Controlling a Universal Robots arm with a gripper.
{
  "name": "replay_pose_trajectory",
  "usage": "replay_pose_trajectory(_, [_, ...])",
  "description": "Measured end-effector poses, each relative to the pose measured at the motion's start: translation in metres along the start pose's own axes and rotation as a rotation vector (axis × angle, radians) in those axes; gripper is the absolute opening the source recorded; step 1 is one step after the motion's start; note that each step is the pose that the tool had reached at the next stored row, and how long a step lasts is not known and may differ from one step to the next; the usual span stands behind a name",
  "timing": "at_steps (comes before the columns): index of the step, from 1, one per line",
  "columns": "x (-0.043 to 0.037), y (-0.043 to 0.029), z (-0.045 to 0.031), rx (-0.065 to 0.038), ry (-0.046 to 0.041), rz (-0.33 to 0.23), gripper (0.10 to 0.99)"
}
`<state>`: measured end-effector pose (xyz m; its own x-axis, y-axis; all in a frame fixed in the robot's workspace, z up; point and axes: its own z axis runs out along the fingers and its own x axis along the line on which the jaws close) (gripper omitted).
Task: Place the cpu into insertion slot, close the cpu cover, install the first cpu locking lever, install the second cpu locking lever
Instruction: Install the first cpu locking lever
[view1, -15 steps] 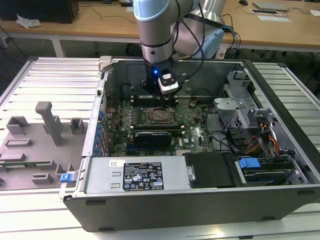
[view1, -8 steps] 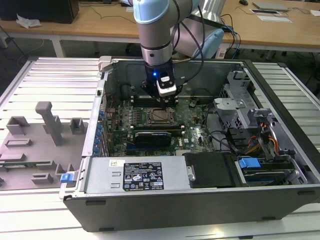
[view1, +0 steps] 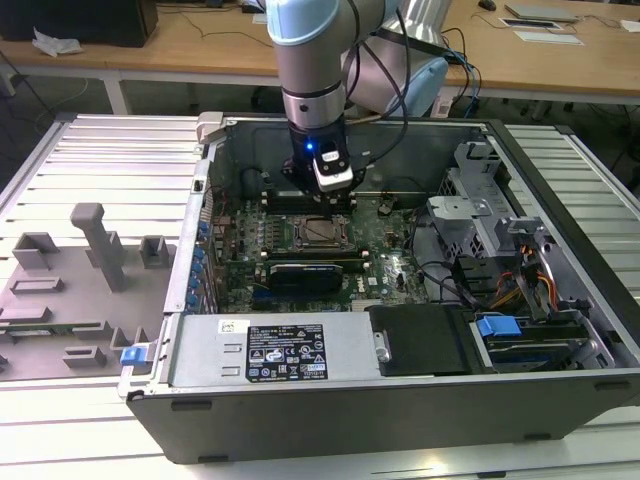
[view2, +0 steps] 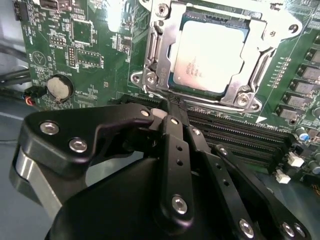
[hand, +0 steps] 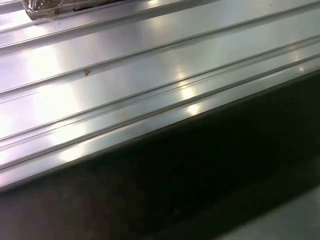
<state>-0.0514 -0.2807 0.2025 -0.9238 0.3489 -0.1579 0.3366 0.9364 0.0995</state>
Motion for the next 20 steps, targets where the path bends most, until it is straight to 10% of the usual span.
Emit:
replay_pose_trajectory(14, [-0.0043,-0.0047,0.0023,-0.011,0.0042,0.002,0.106])
replay_pose_trajectory(20, [-0.0067,-0.0032,-0.0124,-0.003,0.0011,0.0,0.106])
